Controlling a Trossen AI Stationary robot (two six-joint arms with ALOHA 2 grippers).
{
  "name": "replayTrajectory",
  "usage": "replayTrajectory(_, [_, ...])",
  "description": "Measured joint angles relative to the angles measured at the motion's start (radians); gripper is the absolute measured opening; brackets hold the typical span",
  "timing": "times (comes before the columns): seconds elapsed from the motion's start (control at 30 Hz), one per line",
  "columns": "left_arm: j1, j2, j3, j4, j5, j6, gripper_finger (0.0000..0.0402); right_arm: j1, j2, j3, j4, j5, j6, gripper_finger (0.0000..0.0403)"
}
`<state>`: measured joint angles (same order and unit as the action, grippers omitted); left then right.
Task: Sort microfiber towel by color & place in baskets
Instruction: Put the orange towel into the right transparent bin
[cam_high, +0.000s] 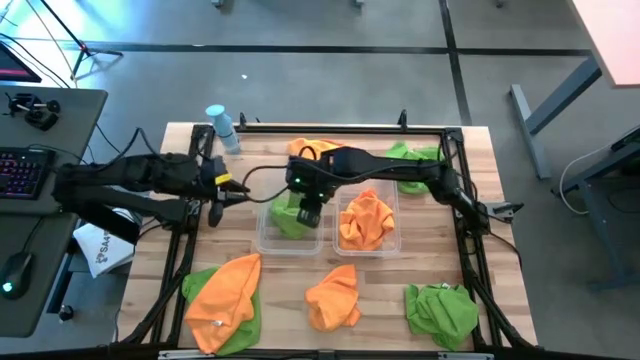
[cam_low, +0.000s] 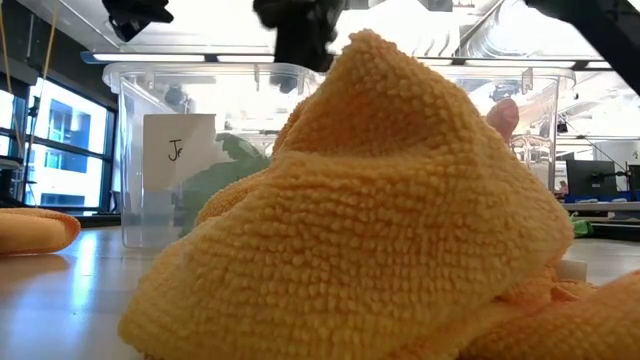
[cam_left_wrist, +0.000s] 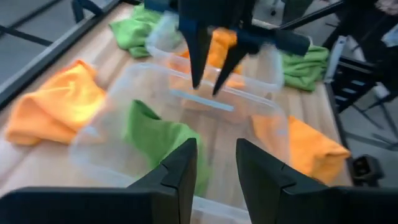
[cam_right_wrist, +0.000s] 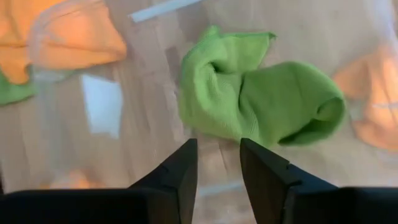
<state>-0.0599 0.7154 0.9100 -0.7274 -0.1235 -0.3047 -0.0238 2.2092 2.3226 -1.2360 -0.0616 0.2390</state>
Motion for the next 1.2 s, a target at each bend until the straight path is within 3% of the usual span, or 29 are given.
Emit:
replayTrajectory(0.2, [-0.138,0.084,0.000,0.125,-0.067,-0.073,0.0069,0.071,-0.110,-0.008,-0.080,0.204,-0.003,0.0083])
replayTrajectory(0.3, [-0.207,0.136,0.001,0.168,-0.123,-0.114,0.0054,0.108,-0.167,-0.008,-0.113,0.244,-0.002,0.0070])
replayTrajectory(0.6, [-0.409,0.325,0.094,0.169,-0.262,-0.234,0.0005,0.266,-0.292,-0.008,-0.290,0.473,0.135,0.0005])
replayTrajectory(0.7, [-0.455,0.381,0.141,0.165,-0.304,-0.251,0.0002,0.337,-0.319,-0.008,-0.340,0.561,0.222,0.0004])
replayTrajectory(0.83, [-0.503,0.438,0.210,0.097,-0.356,-0.293,0.0000,0.426,-0.365,-0.045,-0.323,0.600,0.267,0.0001])
replayTrajectory(1.0, [-0.562,0.476,0.275,0.013,-0.417,-0.369,0.0000,0.520,-0.474,-0.284,-0.281,0.653,0.430,0.0000])
replayTrajectory(1.2, [-0.629,0.485,0.284,0.013,-0.454,-0.449,0.0000,0.634,-0.696,-0.709,0.081,0.652,0.576,0.0000])
